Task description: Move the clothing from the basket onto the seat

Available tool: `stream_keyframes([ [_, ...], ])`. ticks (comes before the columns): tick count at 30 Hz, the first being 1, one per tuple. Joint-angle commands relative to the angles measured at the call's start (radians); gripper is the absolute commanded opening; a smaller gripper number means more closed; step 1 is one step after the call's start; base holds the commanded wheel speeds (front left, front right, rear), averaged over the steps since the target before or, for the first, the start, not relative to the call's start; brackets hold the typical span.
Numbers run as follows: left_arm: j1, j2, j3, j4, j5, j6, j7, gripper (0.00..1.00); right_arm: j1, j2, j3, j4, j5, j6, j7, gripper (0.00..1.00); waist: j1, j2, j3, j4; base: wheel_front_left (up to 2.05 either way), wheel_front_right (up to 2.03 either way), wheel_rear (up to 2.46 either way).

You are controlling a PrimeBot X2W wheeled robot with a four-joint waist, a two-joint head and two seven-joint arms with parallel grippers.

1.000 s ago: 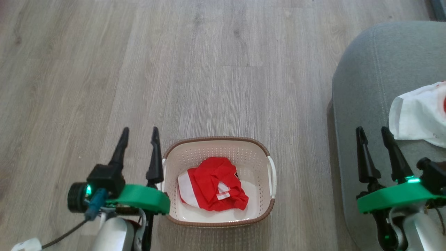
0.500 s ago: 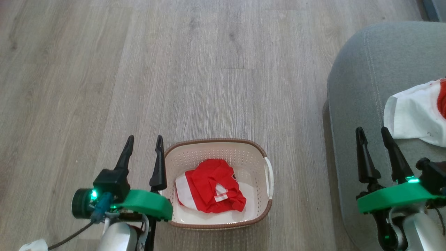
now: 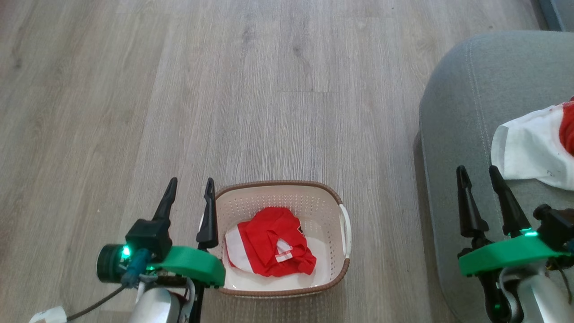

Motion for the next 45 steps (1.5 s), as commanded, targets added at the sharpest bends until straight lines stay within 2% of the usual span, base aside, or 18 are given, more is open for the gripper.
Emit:
stream_keyframes([
  [1,-0.018,0.000,0.027,-0.030,0.002,-0.002,-0.005,1.00,-0.007,-0.020,0.021,-0.028,-0.010,0.000,-0.009,1.00,0.0000,0.0000,-0.001,0.000,0.00,0.00,0.00],
  [13,-0.028,0.000,0.015,-0.019,-0.005,-0.007,-0.005,1.00,-0.018,-0.034,0.031,-0.032,-0.005,0.000,-0.009,1.00,0.0000,0.0000,0.021,-0.003,0.00,0.00,0.00],
  [21,-0.066,0.000,-0.055,0.088,-0.015,-0.021,-0.005,1.00,-0.049,-0.095,0.072,-0.043,-0.027,0.000,-0.009,1.00,0.0000,0.0000,0.102,-0.015,0.00,0.00,0.00],
  [24,-0.105,0.000,-0.102,0.158,-0.021,-0.017,-0.005,1.00,-0.068,-0.117,0.072,-0.057,-0.024,0.000,-0.009,1.00,0.0000,0.0000,0.174,-0.020,0.00,0.00,0.00],
  [28,-0.172,0.000,-0.156,0.260,-0.039,0.013,-0.005,1.00,-0.103,-0.166,0.113,-0.098,-0.012,0.000,-0.009,1.00,0.0000,0.0000,0.283,-0.033,0.00,0.00,0.00],
  [33,-0.286,0.000,-0.236,0.392,-0.055,0.029,-0.005,1.00,-0.148,-0.208,0.105,-0.133,0.002,0.000,-0.009,1.00,0.0000,0.0000,0.435,-0.050,0.00,0.00,0.00],
  [45,-0.593,0.000,-0.389,0.724,-0.140,0.038,-0.005,1.00,-0.232,-0.223,0.136,-0.210,0.001,0.000,-0.009,1.00,0.0000,0.0000,0.707,-0.124,0.00,0.00,0.00],
])
